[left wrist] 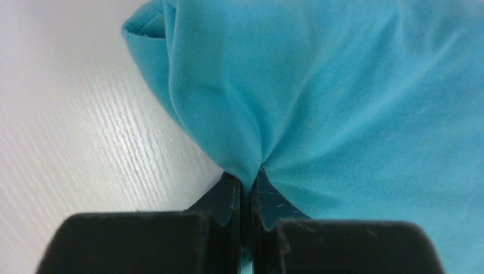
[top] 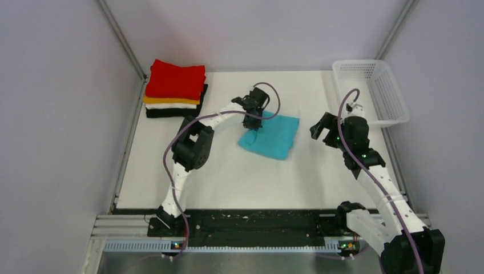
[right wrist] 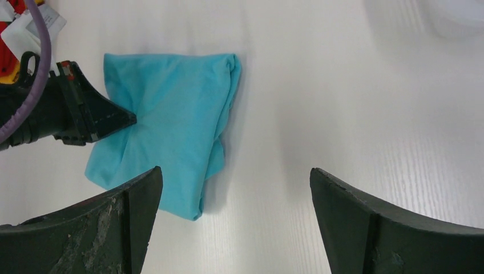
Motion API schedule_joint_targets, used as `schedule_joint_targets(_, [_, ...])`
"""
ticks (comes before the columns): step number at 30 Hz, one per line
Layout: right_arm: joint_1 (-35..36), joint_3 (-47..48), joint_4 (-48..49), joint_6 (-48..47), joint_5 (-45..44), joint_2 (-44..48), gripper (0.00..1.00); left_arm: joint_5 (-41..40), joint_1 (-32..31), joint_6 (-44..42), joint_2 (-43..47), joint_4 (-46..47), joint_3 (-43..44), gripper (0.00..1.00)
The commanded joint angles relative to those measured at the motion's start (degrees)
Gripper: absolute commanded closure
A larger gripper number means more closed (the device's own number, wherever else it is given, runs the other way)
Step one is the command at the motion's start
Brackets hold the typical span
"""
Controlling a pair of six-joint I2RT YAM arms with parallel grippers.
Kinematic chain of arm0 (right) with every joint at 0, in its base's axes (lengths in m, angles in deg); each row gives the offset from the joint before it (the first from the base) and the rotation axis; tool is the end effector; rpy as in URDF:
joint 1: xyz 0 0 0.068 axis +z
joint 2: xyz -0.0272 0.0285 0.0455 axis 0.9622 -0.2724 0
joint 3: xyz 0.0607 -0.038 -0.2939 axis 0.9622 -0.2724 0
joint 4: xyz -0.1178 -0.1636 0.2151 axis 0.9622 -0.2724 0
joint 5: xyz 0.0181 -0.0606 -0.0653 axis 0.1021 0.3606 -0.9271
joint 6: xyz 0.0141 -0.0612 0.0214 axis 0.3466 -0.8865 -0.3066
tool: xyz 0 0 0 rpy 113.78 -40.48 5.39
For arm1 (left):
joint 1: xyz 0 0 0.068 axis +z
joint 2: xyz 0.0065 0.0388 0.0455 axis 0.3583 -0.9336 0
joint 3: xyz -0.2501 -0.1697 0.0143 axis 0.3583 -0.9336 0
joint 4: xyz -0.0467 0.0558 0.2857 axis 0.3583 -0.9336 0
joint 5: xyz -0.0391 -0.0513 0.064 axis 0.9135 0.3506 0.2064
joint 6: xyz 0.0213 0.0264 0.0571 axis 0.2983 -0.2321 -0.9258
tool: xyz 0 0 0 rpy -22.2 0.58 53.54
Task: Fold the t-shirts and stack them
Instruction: Put the neatly folded tshirt into the corner of the board with the left arm
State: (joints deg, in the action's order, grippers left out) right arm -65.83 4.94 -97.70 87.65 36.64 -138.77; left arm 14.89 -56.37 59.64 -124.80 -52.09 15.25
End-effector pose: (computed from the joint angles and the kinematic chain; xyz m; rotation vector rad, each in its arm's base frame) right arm 0.2352 0.0360 0.2732 0.3360 2.0849 0.4067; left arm 0.4429 -0.3099 0.1644 0.2138 2.6283 -0.2793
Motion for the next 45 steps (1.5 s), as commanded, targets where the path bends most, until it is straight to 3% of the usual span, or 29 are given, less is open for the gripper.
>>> schedule_joint_targets(1, [-0.32,-1.17,-1.16,-2.15,-5.83,3.14,0.01,-14.79,-1.52,-0.36,-3.36,-7.85,3.39,1.00])
schedule_joint_targets(6, [-0.35,-1.34,-1.49,-2.73,-7.39,3.47,0.01,-31.36,-0.37,-11.78,0.76,-5.39,4.76,1.00])
schedule_joint_targets(11, [-0.30,-1.87,-1.44,-2.31,-7.47,4.16,0.01,-28.82,4.25,-26.77,5.24,5.68,1.68,1.00])
schedule_joint_targets(16, [-0.28,-2.84,-0.79,-1.75,-10.12,5.37,0.01,-29.55,9.28,-38.70,4.89,10.81,5.27,1.00])
schedule_joint_targets(28, [-0.29,-3.20,0.53,-1.84,-14.42,1.60,0.01,-26.05,16.16,-50.47,3.20,13.16,18.53,1.00])
schedule_joint_targets(38, [-0.32,-3.32,0.65,-1.54,-15.50,0.76,0.01,-21.01,20.46,-49.96,2.95,6.93,30.52,1.00])
schedule_joint_targets(45, [-0.28,-3.54,0.86,-1.38,-15.94,0.74,0.01,-15.91,21.82,-47.43,4.49,6.86,32.32,1.00])
